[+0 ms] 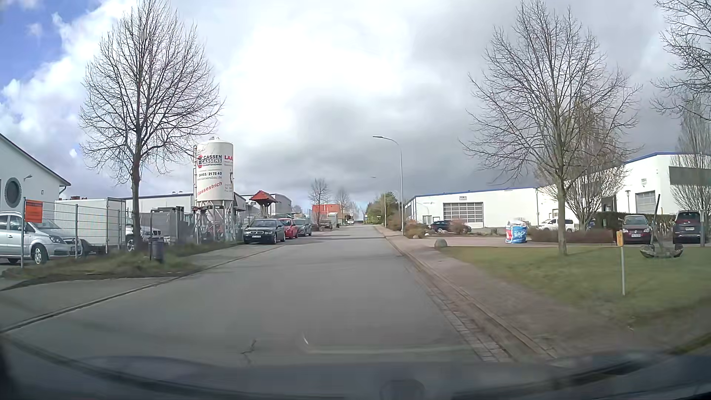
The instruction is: Follow the waypoints while adhering to traffic rules and regulations
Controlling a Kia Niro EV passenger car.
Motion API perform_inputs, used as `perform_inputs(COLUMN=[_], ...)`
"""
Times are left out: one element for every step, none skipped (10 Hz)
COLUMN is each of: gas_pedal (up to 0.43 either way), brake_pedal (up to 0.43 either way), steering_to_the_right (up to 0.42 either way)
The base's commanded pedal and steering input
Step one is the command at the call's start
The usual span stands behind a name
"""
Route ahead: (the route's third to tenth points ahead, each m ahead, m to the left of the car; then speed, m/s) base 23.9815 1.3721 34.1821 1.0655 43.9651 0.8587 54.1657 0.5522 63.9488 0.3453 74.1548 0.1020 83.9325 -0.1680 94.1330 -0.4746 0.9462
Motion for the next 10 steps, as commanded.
perform_inputs(gas_pedal=[0.000,0.000,0.000,0.000,0.000,0.000,0.000,0.000,0.000,0.000], brake_pedal=[0.000,0.000,0.000,0.000,0.000,0.000,0.000,0.000,0.000,0.000], steering_to_the_right=[-0.004,-0.005,-0.005,-0.004,-0.005,-0.005,-0.005,-0.005,-0.005,-0.005])
